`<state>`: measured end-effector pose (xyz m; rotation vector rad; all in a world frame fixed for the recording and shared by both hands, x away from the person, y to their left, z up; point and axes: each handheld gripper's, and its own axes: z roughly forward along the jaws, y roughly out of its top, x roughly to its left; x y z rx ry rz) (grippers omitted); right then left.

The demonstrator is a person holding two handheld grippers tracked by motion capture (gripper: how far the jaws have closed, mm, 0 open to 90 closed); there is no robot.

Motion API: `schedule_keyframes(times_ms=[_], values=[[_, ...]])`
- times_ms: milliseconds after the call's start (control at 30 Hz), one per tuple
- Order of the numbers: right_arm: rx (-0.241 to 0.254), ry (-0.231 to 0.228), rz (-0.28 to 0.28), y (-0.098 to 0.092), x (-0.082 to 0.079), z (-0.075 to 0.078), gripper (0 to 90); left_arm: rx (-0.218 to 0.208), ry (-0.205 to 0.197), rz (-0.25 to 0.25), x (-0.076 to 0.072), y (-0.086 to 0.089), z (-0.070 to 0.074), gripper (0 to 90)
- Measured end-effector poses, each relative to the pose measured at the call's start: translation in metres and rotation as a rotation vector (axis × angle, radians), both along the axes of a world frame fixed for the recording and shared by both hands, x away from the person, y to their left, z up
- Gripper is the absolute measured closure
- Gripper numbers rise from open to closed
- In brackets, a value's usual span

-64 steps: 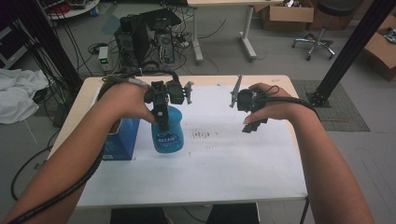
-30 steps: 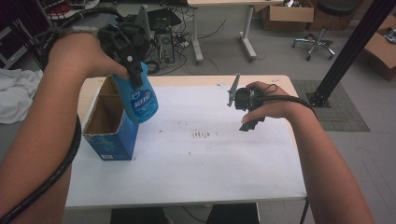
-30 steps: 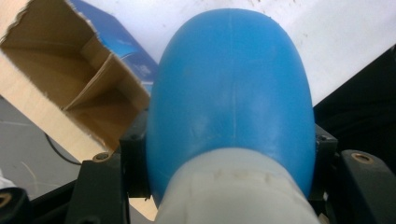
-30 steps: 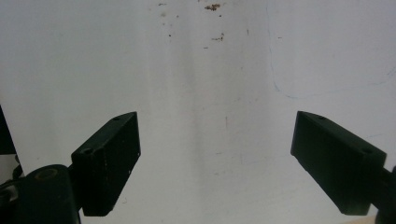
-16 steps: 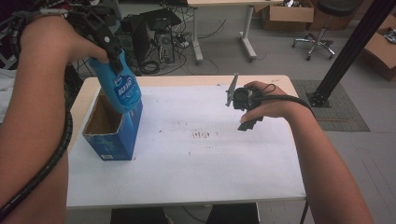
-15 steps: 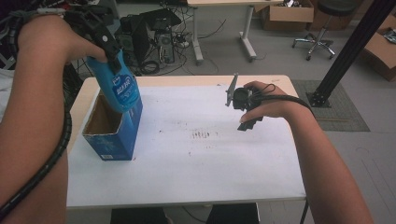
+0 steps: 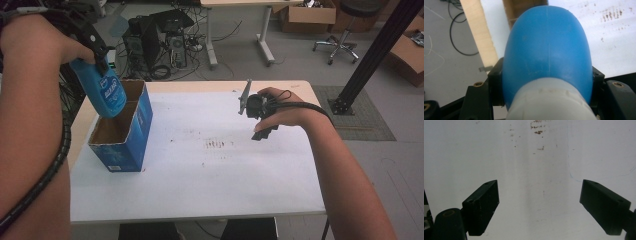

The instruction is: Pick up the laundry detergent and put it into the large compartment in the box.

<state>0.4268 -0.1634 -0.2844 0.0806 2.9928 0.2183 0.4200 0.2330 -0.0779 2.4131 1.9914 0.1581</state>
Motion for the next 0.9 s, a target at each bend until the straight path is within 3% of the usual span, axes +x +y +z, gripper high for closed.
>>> schedule_keyframes(times_ms=[200,400,900], values=[[-0.003,-0.002,-0.003,0.000,0.000,0.000,15.8,0.006,0.017,0.005,0.000,0.005,-0.008,38.3],[-0.003,-0.001,0.001,0.001,0.001,-0.001,15.8,-0.013,0.007,0.008,-0.001,0.010,-0.024,38.3],[-0.005,0.001,0.008,0.004,-0.001,-0.002,15.8,-0.023,0.045,0.013,0.001,0.023,-0.081,38.2]])
